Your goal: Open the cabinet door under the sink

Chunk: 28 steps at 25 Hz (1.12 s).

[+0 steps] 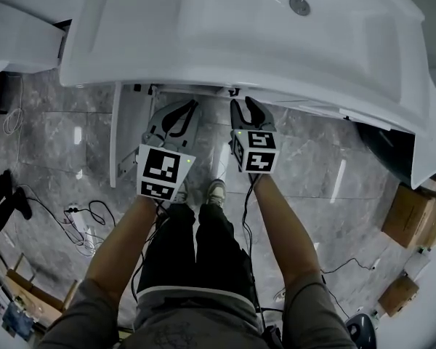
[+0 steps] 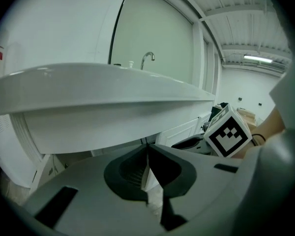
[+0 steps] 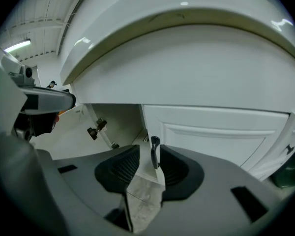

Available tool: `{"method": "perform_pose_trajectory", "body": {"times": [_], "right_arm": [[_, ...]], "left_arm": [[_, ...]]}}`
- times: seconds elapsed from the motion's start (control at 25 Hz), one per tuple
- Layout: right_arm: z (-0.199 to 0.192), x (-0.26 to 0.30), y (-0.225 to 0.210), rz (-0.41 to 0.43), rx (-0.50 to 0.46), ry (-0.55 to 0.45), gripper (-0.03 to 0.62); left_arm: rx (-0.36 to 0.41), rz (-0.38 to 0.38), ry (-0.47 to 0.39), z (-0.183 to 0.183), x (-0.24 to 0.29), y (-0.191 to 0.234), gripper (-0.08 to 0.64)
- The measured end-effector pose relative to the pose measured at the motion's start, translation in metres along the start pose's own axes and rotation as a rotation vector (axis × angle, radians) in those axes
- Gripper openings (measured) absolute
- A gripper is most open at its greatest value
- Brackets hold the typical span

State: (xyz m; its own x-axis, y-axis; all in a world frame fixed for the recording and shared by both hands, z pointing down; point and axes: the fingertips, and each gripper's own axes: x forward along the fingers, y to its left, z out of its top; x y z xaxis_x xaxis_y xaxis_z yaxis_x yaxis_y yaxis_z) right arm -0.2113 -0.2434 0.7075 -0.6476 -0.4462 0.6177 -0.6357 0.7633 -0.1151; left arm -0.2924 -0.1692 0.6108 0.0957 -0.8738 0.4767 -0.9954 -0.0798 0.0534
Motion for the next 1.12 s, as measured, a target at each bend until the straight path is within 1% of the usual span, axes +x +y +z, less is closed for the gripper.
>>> {"method": "perform_pose_trajectory", "body": {"times": [0.12, 0.2, 0.4, 0.56, 0.68, 0.84, 1.0, 1.12], "right_arm": [[-0.011, 0.017, -0.003, 0.018, 0.028, 0.017, 0.133], [-0.015, 0.027, -0.009, 0.012, 0.045, 0.025, 0.132], [-0.02, 0.047, -0.008, 0.029, 0.12, 0.035, 0.13], [-0.019, 0.049, -0.011, 0.003, 0.122, 0.031, 0.083], [-0.019, 0.05, -0.01, -0.015, 0.158, 0.023, 0.072], [-0.019, 0.048, -0.009, -0.038, 0.109, 0.014, 0.061], [-0.025, 0.04, -0.008, -0.052, 0.11, 0.007, 0.06], [-0.037, 0.028, -0.004, -0.051, 0.097, 0.009, 0.06]], "left_arm": [[0.006, 0.003, 0.021, -0.016, 0.009, 0.001, 0.026], [0.003, 0.001, 0.025, -0.023, 0.014, 0.0, 0.026], [-0.008, 0.011, 0.026, -0.031, 0.016, 0.004, 0.026], [-0.018, 0.007, 0.023, -0.033, 0.019, 0.0, 0.026], [-0.026, 0.026, 0.01, -0.033, 0.017, 0.002, 0.026], [-0.029, 0.037, 0.01, -0.036, 0.013, 0.002, 0.026], [-0.036, 0.034, 0.023, -0.038, 0.011, -0.001, 0.026], [-0.038, 0.026, 0.04, -0.043, 0.011, -0.006, 0.026]]}}
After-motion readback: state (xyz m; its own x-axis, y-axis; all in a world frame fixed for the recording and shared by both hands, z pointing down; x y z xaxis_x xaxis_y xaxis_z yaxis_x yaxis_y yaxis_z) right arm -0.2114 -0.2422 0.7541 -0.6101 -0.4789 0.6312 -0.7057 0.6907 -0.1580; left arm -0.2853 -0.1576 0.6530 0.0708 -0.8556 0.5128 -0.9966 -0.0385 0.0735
